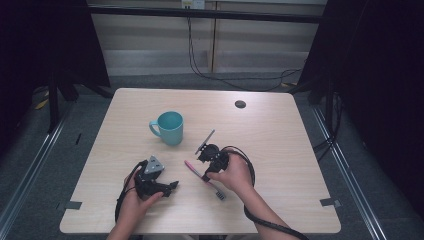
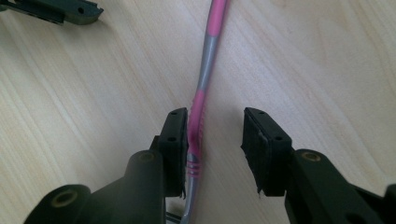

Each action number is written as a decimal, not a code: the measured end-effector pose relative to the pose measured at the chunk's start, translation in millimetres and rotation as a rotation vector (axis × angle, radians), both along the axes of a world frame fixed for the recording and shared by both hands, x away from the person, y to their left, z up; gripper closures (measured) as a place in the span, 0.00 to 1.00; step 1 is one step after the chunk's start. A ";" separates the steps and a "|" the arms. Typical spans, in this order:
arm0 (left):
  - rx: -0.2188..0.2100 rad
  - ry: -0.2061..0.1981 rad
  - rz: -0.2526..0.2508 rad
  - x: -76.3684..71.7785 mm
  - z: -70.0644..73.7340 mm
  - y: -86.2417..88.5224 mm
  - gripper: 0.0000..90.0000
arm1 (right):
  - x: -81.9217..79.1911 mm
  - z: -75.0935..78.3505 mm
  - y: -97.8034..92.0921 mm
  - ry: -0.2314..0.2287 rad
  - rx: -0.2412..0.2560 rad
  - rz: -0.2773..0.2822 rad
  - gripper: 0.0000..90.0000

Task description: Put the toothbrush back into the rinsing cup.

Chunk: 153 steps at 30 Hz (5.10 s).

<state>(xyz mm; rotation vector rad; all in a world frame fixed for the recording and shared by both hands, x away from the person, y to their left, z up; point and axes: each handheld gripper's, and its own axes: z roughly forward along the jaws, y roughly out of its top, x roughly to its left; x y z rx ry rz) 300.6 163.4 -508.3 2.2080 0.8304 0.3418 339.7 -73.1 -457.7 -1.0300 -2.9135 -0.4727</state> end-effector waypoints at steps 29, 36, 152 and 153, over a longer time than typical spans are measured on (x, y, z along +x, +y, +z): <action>0.000 0.001 0.001 -0.1 0.0 0.0 0.21 | -2.8 -9.6 1.8 0.035 -0.085 0.031 0.89; 0.000 0.000 0.000 0.0 0.0 0.0 0.21 | -2.1 -8.5 1.2 0.022 -0.109 0.052 0.90; 0.228 -0.131 -0.401 70.2 78.1 -97.1 0.25 | 33.0 49.5 -69.8 0.017 0.017 0.045 0.90; 0.228 -0.131 -0.401 70.2 78.1 -97.1 0.25 | 32.6 49.9 -69.3 0.020 0.017 0.044 0.90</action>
